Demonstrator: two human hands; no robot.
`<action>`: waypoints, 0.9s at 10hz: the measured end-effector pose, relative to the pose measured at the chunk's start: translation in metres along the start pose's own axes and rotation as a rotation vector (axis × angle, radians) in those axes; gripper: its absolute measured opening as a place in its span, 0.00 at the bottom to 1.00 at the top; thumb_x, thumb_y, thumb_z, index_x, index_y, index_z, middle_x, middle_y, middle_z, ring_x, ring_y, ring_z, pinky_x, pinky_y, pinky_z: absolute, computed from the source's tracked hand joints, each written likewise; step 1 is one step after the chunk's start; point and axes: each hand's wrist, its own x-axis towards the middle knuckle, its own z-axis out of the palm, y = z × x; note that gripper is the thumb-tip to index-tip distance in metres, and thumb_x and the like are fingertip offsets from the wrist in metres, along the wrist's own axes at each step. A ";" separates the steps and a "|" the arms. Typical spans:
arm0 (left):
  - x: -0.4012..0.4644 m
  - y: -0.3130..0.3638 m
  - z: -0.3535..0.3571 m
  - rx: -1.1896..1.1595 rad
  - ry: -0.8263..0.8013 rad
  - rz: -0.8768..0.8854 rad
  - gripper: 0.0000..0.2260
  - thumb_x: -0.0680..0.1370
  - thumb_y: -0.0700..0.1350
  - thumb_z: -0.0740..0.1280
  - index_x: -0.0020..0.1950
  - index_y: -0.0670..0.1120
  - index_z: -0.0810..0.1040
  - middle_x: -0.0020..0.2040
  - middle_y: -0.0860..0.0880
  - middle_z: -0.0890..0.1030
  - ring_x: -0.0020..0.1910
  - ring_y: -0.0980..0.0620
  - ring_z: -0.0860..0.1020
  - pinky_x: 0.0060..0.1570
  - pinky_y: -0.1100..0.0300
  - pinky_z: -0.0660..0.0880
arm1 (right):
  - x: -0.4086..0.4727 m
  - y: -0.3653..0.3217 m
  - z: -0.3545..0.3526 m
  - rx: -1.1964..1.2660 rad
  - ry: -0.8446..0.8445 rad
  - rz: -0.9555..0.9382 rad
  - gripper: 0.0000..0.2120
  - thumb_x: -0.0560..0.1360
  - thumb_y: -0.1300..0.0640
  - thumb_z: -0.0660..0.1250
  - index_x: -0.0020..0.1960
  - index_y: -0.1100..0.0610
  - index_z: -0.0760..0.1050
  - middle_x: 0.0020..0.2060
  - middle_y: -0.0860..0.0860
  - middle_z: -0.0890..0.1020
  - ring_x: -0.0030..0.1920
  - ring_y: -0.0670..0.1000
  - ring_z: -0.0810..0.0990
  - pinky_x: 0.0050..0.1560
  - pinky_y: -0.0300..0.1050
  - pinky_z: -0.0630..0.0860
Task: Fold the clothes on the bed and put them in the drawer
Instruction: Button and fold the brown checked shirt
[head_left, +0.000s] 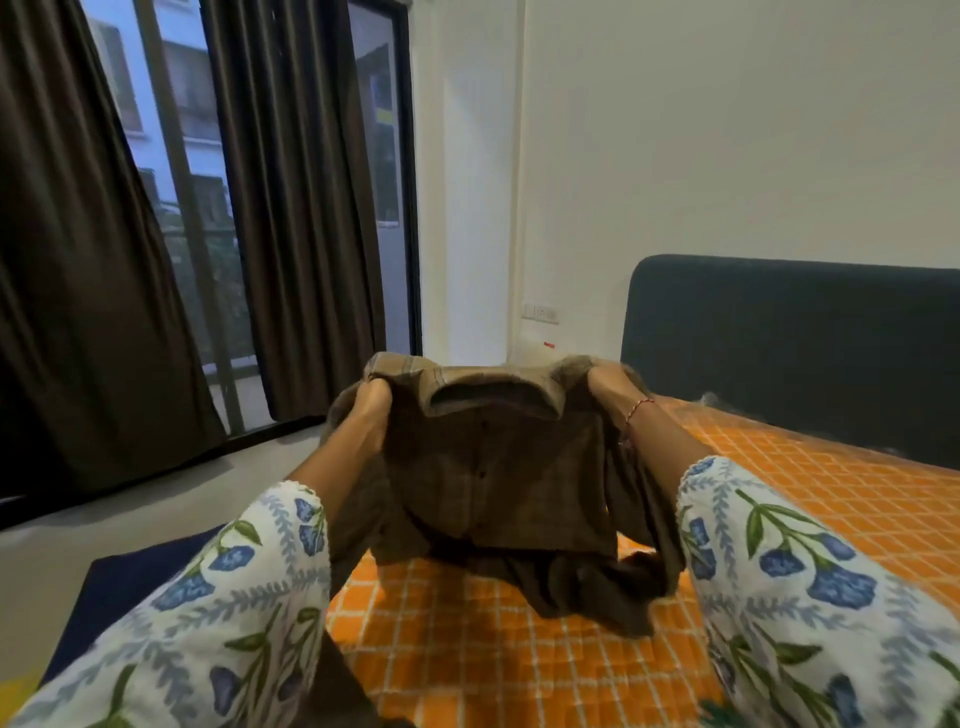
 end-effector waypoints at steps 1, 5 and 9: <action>0.027 0.021 0.019 0.045 -0.070 0.117 0.18 0.82 0.56 0.53 0.47 0.48 0.77 0.43 0.48 0.78 0.45 0.52 0.76 0.48 0.60 0.74 | 0.016 -0.026 -0.003 -0.051 0.009 -0.317 0.23 0.78 0.71 0.51 0.71 0.58 0.68 0.69 0.59 0.70 0.70 0.58 0.67 0.67 0.44 0.65; -0.045 -0.082 -0.073 0.797 0.057 0.641 0.29 0.81 0.39 0.55 0.78 0.54 0.47 0.70 0.37 0.69 0.69 0.36 0.66 0.70 0.42 0.60 | -0.065 0.095 -0.025 -0.198 0.272 -0.508 0.34 0.70 0.66 0.50 0.70 0.39 0.66 0.68 0.57 0.73 0.67 0.56 0.71 0.72 0.52 0.65; -0.138 -0.294 -0.199 1.818 -0.073 0.008 0.24 0.80 0.52 0.55 0.76 0.51 0.58 0.77 0.46 0.58 0.76 0.43 0.52 0.71 0.49 0.57 | -0.220 0.303 -0.031 -0.913 0.086 -0.023 0.20 0.73 0.62 0.64 0.62 0.49 0.77 0.51 0.59 0.83 0.51 0.62 0.80 0.48 0.52 0.77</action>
